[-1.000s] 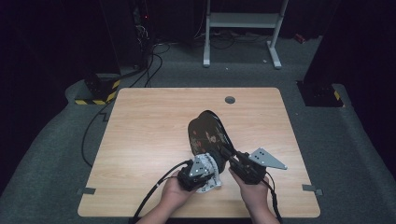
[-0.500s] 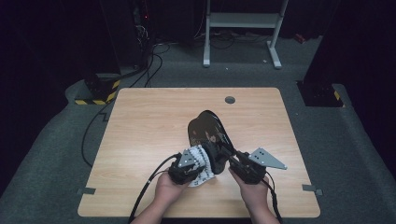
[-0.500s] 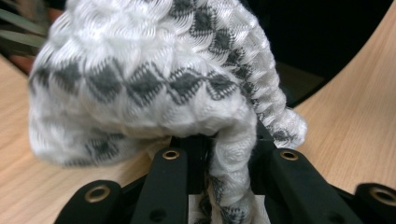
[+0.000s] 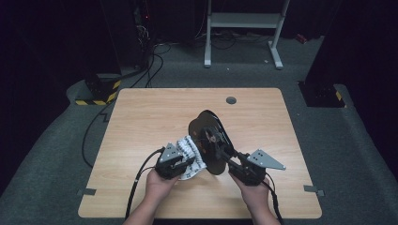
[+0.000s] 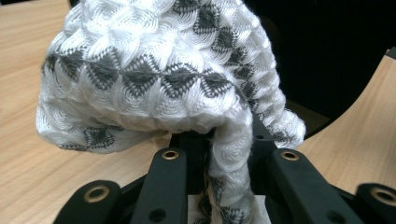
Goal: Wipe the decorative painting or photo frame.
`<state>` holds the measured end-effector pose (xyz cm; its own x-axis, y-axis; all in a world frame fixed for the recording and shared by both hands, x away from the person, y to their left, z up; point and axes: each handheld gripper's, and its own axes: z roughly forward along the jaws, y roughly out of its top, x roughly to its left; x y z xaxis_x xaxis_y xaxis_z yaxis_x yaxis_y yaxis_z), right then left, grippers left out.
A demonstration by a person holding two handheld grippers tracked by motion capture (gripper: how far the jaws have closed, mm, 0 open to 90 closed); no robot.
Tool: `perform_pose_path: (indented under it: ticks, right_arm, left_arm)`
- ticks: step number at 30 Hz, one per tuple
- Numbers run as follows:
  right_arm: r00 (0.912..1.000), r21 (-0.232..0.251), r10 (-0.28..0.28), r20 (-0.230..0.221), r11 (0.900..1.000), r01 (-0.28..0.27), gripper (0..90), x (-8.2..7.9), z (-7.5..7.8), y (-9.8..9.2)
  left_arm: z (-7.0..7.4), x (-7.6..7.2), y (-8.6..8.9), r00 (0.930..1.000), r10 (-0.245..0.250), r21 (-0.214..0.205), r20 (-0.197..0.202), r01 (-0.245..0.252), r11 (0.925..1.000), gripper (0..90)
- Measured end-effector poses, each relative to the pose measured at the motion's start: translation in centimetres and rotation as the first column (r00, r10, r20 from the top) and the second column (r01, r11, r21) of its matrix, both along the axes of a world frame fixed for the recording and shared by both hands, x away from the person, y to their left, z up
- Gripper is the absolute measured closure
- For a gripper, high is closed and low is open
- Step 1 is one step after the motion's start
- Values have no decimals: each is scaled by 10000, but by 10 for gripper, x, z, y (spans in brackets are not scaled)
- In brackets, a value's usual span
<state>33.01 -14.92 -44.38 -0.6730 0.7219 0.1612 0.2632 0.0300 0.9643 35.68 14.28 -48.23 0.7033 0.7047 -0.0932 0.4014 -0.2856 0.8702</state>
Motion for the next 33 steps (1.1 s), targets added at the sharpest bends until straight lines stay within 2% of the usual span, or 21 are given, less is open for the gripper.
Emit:
perform_pose_path:
  ticks: [8, 13, 21, 29, 33]
  right_arm:
    - [9984, -483, 109, -555, 9987, -135, 533, 6, -19, 3]
    - [9967, -647, 167, -798, 9977, -219, 530, 11, -30, 9]
    - [9964, -469, 201, -818, 9986, -240, 641, 18, -37, 19]
    - [9981, -151, 228, -576, 9996, -237, 771, 24, -36, 25]
    - [9992, -333, 143, -383, 9993, -156, 806, 25, -36, 26]
  left_arm:
    - [5, 0, 14, 9994, 287, -280, 179, -282, 9992, 740]
    - [9, -1, 23, 9987, 447, -537, 245, -434, 9976, 736]
    - [18, -12, 34, 9968, 537, -650, 589, -499, 9966, 733]
    - [18, -17, 42, 9956, 732, -656, 588, -693, 9954, 726]
    - [17, -18, 46, 9951, 823, -623, 543, -789, 9949, 725]
